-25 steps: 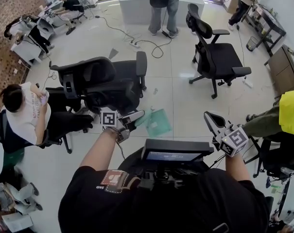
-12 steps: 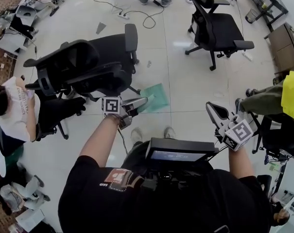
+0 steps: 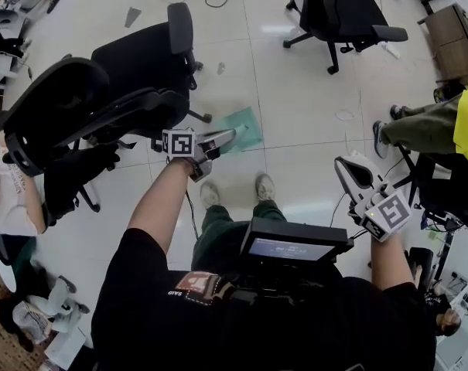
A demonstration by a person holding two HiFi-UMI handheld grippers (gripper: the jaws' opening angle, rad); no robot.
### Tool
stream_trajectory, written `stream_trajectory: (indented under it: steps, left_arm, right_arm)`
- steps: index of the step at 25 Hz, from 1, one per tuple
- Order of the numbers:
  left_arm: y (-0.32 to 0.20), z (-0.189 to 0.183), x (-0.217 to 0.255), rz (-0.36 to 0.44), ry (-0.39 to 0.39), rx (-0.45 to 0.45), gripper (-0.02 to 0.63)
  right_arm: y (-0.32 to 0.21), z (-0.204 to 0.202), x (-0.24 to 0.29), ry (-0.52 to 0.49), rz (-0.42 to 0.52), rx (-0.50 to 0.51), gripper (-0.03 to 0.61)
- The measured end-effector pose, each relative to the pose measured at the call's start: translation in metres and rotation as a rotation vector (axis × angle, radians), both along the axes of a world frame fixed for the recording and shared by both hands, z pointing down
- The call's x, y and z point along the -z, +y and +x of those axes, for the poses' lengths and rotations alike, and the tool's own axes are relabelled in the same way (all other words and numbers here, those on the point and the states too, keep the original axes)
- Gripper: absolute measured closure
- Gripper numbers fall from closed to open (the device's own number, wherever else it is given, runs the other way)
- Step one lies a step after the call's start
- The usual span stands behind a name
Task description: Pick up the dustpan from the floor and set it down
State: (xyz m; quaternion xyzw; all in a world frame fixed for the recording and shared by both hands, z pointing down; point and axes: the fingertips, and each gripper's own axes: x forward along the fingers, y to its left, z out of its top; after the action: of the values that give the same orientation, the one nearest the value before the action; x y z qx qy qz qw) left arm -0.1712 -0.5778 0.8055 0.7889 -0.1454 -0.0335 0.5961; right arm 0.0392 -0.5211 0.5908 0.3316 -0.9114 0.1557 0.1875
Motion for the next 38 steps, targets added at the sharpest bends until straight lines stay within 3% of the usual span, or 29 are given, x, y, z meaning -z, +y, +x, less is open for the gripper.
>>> stream_trajectory:
  steps: [5, 11, 15, 20, 23, 30, 38]
  left_arm:
    - [-0.009, 0.012, -0.060, -0.036, -0.063, -0.026, 0.548]
    - [0.003, -0.003, -0.125, -0.109, -0.209, -0.034, 0.536]
    - [-0.003, -0.028, -0.134, -0.108, -0.218, 0.042, 0.535]
    - [0.000, -0.040, -0.135, -0.079, -0.348, 0.055, 0.529]
    - [0.000, -0.040, -0.121, -0.051, -0.392, 0.064, 0.488]
    - [-0.002, -0.073, -0.067, 0.047, -0.455, 0.205, 0.436]
    - [0.064, -0.082, 0.103, 0.217, -0.374, 0.333, 0.436]
  right_arm:
    - [-0.002, 0.014, -0.035, 0.009, -0.030, -0.014, 0.569]
    - [0.000, 0.028, -0.053, 0.010, -0.055, -0.030, 0.569]
    - [0.000, 0.031, -0.058, 0.004, -0.062, -0.043, 0.569]
    - [0.001, 0.030, -0.053, 0.002, -0.062, -0.033, 0.569]
    - [-0.001, 0.025, -0.041, -0.001, -0.048, -0.032, 0.569]
    - [0.008, 0.008, 0.000, -0.021, 0.002, -0.029, 0.569]
    - [0.025, 0.024, 0.086, -0.086, 0.082, 0.005, 0.569]
